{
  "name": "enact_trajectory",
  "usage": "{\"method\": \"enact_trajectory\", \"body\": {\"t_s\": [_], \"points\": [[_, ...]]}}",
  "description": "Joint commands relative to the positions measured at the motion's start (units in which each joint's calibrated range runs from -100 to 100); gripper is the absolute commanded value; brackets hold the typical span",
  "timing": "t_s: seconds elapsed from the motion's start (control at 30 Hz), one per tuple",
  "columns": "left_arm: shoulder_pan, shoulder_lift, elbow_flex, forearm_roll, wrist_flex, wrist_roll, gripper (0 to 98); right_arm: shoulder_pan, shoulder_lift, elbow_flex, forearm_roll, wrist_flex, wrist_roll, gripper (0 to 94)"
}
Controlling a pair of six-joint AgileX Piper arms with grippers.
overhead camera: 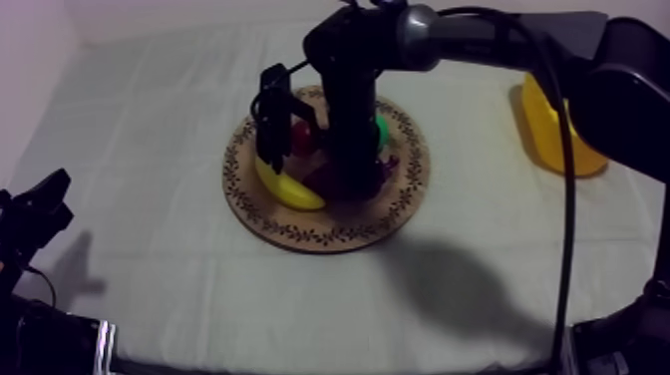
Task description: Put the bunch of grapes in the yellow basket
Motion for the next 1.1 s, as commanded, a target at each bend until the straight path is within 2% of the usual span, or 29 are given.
{"method": "enact_trajectory", "body": {"t_s": [0.0, 0.3, 0.63, 1.07], "points": [[0.00, 0.00, -0.03, -0.03, -0.03, -0.01, 0.1, 0.04, -0.26, 0.46, -0.01, 0.12, 0.24, 33.7], [0.00, 0.00, -0.03, -0.03, -0.03, -0.01, 0.1, 0.73, -5.01, 2.31, -0.74, -0.31, 1.03, 31.3], [0.00, 0.00, -0.03, -0.03, -0.03, -0.01, 0.1, 2.51, -17.02, 5.55, -1.96, -2.46, 0.68, 31.2], [0.00, 0.00, -0.03, -0.03, -0.03, -0.01, 0.1, 9.52, -32.85, 11.06, -1.67, -13.90, -4.25, 30.5]]}}
